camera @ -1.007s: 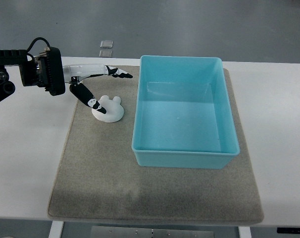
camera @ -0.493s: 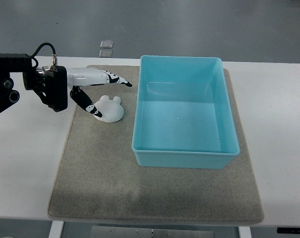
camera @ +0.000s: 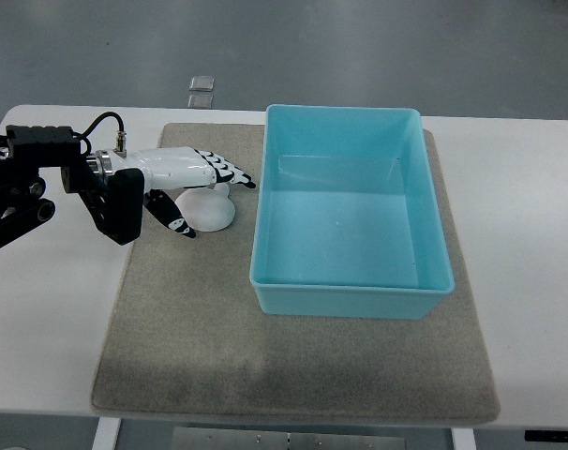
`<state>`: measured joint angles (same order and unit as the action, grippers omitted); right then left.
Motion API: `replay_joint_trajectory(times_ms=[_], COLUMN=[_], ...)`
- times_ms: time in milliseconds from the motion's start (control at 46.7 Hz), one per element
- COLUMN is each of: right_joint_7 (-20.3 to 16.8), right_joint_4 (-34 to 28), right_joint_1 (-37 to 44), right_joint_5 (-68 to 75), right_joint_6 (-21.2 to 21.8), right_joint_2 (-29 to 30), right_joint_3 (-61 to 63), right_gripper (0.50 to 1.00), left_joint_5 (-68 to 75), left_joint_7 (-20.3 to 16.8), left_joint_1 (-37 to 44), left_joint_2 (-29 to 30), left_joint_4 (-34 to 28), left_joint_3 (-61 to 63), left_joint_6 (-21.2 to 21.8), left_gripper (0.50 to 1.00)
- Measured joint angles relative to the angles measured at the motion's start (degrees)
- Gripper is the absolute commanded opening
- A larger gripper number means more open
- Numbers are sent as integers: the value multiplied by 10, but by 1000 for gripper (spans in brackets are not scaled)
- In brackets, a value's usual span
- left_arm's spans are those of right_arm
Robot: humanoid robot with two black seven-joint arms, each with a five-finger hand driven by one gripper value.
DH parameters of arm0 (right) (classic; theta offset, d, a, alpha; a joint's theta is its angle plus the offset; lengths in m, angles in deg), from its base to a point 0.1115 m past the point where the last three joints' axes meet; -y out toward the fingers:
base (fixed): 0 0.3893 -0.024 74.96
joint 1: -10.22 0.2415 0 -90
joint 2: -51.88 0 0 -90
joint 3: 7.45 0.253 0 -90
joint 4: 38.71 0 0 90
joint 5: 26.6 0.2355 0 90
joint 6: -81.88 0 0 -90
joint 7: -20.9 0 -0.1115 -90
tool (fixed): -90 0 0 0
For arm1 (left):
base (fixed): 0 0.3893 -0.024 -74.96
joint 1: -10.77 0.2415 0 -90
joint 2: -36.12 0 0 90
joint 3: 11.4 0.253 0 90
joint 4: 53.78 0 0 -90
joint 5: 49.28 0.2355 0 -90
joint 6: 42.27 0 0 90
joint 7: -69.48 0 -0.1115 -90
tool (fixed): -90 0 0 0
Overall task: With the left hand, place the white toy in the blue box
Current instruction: 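Close the left hand fingers around the white rabbit toy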
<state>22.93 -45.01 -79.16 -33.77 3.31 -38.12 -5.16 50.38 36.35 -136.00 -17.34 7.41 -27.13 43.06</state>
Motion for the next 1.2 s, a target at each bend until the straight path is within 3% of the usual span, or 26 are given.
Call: replay_joint_trajectory(times_ms=[300, 428, 921, 1071, 1199], right_joint_7=[0, 0, 0, 0, 0], right_joint_4=[0, 0, 0, 0, 0], right_joint_1=[0, 0, 0, 0, 0], right_joint_5=[0, 0, 0, 0, 0], right_joint_6=[0, 0, 0, 0, 0], right_joint_2=[0, 0, 0, 0, 0], right_joint_3=[0, 0, 0, 0, 0], right_gripper=[936, 936, 936, 936, 936], left_joint_5=[1, 1, 1, 4, 5], left_joint_7=[1, 1, 2, 2, 2], left_joint_1=[0, 2, 2, 2, 2], left_joint_2=[-12, -12, -12, -12, -11], left_joint_4=[-13, -14, -14, -14, -14], left_joint_3=[0, 0, 0, 0, 0], left_joint_6=[5, 5, 5, 5, 5], left_gripper=[966, 883, 782, 701, 698])
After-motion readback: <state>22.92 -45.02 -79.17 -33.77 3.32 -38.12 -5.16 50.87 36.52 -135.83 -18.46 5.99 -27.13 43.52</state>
